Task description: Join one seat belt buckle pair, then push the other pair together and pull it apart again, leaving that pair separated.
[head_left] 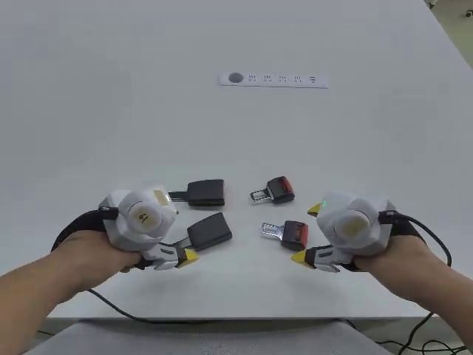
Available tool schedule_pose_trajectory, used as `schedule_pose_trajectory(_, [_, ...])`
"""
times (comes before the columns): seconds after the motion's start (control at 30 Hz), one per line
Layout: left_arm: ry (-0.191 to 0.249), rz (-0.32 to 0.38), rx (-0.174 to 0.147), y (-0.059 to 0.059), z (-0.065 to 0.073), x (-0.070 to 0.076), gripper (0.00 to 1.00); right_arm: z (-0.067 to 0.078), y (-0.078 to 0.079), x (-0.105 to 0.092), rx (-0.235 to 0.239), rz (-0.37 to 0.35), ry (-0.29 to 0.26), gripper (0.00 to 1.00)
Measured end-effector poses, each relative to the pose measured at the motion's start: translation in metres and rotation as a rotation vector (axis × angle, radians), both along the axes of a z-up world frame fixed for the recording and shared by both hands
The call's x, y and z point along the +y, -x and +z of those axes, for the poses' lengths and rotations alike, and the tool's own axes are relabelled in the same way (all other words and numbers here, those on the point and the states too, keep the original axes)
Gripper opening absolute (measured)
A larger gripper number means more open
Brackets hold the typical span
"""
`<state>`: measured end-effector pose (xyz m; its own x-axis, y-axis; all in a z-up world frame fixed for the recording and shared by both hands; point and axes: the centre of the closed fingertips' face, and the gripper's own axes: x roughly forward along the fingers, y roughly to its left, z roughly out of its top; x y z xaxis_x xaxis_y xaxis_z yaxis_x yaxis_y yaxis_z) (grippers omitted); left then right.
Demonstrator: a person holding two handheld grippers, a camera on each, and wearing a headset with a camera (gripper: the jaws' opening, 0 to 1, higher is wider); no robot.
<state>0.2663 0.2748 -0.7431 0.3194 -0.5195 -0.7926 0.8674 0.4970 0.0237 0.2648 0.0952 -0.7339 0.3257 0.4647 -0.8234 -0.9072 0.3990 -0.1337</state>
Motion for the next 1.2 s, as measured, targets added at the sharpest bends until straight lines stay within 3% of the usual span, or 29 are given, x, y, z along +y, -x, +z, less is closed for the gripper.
schedule_pose_trajectory(0.3, [0.015, 0.007, 0.021, -0.008, -0.007, -0.012, 0.52, -0.011, -0.004, 0.005, 0.040, 0.012, -0.004, 0.45])
schedule_pose_trajectory(0.43, [-0.001, -0.007, 0.031, -0.009, -0.015, -0.012, 0.51, -0.014, -0.001, 0.004, 0.063, 0.034, 0.010, 0.39])
schedule_pose_trajectory(0.6, [0.012, -0.047, 0.038, -0.009, -0.014, -0.017, 0.50, -0.018, -0.008, 0.001, 0.073, 0.038, 0.021, 0.39])
schedule_pose_trajectory(0.87, [-0.005, -0.112, 0.049, -0.010, -0.019, -0.022, 0.46, -0.025, -0.016, 0.003, 0.096, 0.070, 0.031, 0.36])
schedule_pose_trajectory(1.2, [-0.063, -0.214, 0.054, -0.003, -0.023, -0.022, 0.41, -0.031, -0.013, 0.001, 0.125, 0.102, 0.049, 0.34])
